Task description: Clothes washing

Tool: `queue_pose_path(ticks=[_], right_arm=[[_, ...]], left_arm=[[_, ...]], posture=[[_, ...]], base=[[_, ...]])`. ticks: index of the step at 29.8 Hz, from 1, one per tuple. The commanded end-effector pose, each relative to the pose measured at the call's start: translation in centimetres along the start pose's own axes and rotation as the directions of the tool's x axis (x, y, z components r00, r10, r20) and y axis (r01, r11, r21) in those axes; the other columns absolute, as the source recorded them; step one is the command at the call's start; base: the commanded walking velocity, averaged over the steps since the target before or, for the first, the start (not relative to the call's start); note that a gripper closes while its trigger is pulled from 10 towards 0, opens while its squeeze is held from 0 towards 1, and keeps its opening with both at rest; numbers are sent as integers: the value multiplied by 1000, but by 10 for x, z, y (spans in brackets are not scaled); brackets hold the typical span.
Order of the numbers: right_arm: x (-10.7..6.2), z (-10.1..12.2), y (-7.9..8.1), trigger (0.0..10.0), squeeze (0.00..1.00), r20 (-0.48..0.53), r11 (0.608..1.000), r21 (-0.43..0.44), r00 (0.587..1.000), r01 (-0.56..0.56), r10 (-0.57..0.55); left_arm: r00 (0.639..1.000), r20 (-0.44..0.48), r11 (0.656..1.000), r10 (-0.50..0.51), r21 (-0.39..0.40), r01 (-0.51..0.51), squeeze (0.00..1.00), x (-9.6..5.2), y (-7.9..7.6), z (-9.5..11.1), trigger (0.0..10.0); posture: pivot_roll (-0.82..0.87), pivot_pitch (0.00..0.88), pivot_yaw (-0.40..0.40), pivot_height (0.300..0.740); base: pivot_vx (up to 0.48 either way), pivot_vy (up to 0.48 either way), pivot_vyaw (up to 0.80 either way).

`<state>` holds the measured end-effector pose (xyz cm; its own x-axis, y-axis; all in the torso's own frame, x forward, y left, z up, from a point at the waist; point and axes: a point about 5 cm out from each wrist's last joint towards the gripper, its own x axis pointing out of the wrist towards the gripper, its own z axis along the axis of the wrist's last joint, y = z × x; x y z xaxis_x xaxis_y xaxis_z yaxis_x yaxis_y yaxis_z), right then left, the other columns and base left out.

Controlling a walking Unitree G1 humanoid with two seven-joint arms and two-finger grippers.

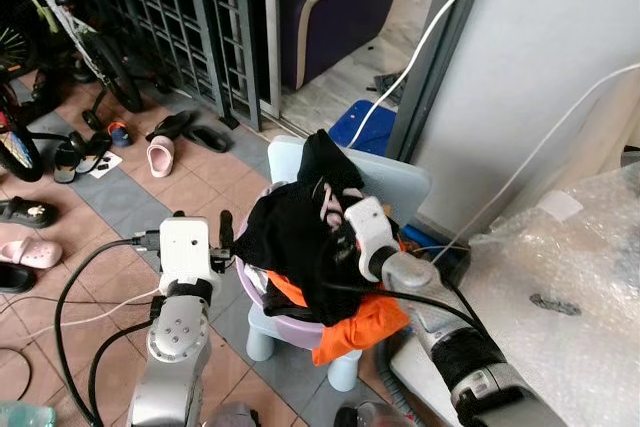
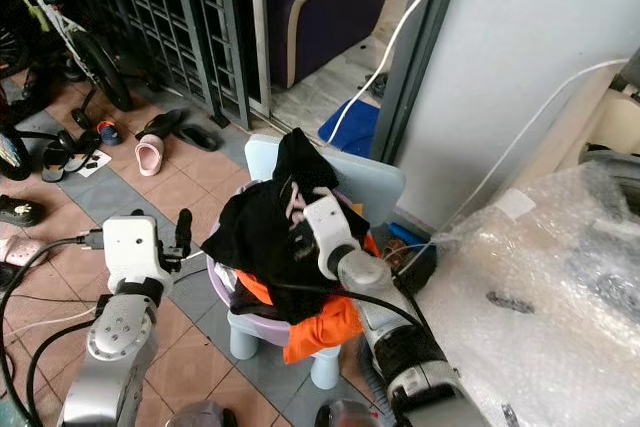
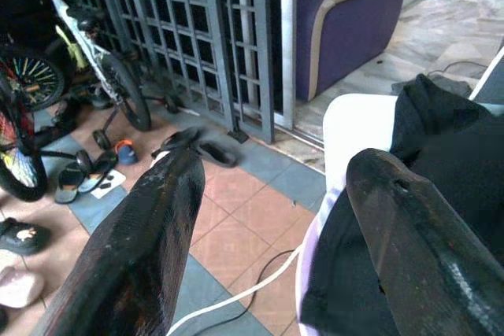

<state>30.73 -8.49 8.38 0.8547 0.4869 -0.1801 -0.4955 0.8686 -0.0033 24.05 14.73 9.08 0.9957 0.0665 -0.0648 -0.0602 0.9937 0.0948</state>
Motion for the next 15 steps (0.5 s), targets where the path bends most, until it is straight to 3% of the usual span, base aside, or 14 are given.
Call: queue_pose_path(ticks=[1, 2, 4, 7, 10, 15], right_arm=[[-2, 30, -2, 0, 0, 133, 1000, 20, 991, 5, -7], [-7, 50, -4, 0, 0, 221, 999, 32, 975, 24, -31], [-9, 56, -4, 0, 0, 245, 999, 37, 969, 31, -39], [-25, 85, -11, 0, 0, 348, 994, 72, 932, 83, -103], [-36, 94, -13, 0, 0, 376, 991, 85, 918, 101, -126], [-52, 102, -5, 0, 0, 429, 996, 27, 898, 90, -93]], left_arm=[[999, -13, 1000, -29, 7, 29, 0, 1, -3, -2, 10000], [999, -21, 999, -46, 11, 46, 0, 2, -4, -3, 10000], [998, -25, 999, -51, 12, 51, 0, 2, -4, -4, 10000], [992, -38, 993, -118, 7, 118, 0, 4, -7, -4, 10000], [989, -35, 989, -143, 22, 144, 0, 5, -9, -4, 10000], [986, -20, 985, -169, 34, 169, 0, 7, -16, -2, 10000]], posture=[[3, 0, 11, 740], [-1, 0, 22, 740], [-1, 0, 22, 740], [-8, 0, 49, 740], [-10, 0, 55, 740], [-26, 0, 70, 740]], base=[[0, 0, 0], [0, 0, 0], [0, 0, 0], [0, 0, 0], [0, 0, 0], [0, 0, 0]])
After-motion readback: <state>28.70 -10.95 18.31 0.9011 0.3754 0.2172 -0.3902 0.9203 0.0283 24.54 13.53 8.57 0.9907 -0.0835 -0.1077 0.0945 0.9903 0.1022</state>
